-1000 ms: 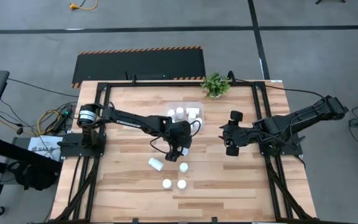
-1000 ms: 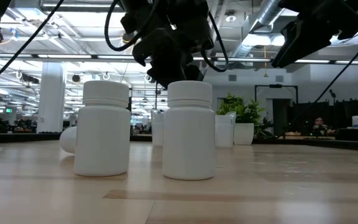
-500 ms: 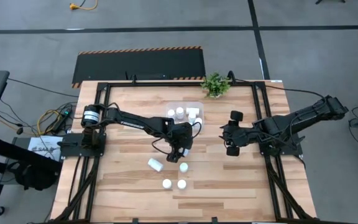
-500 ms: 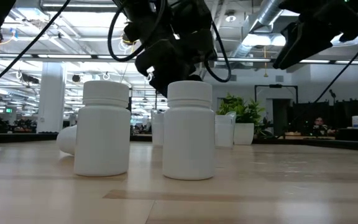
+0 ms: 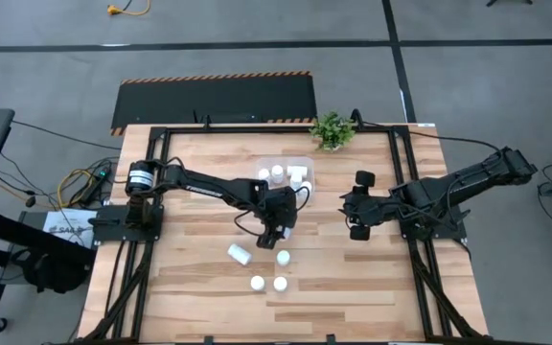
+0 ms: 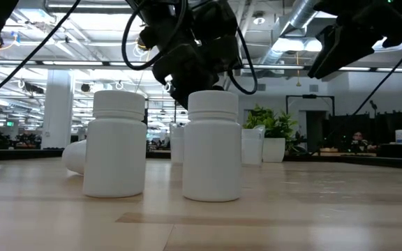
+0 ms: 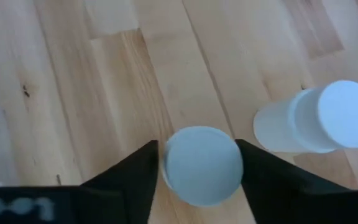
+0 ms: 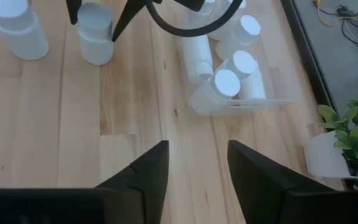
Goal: Pick and place pill bottles into a basket
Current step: Put the white medicine bottle into the transparent bin
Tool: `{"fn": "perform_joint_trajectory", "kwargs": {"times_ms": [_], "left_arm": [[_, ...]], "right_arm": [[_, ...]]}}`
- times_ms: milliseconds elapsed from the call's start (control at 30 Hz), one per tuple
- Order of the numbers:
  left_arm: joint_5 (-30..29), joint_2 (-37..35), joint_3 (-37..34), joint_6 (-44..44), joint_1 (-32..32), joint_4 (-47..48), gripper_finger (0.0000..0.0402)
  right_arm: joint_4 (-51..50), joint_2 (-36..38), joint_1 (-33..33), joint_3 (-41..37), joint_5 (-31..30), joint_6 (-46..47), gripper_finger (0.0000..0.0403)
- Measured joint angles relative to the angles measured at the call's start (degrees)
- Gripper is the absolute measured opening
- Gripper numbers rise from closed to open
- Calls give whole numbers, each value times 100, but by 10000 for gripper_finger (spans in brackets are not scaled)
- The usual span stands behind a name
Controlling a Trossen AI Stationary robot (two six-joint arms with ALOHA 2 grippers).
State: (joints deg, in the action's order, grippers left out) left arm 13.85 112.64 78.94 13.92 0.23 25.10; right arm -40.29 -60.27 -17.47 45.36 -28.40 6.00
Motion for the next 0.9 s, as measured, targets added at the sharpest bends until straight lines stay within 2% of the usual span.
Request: {"fn": "perform_joint_trajectory", "kwargs": {"times_ms": [167,333,467,700,900], "left_arm": [[51,0,0,-49,4,-14,146],[175,-5,0,-127,2,73,148],[172,-73,-8,-161,2,154,170],[-222,-403,-9,-62,2,224,147],[-506,-701,-9,-53,8,368,156]], "right_arm": [[2,2,0,0,0,0,150],[9,1,0,0,2,2,145],[53,2,0,0,2,2,142],[198,0,0,0,-4,-1,137],[212,2,146,0,-22,-46,136]]}}
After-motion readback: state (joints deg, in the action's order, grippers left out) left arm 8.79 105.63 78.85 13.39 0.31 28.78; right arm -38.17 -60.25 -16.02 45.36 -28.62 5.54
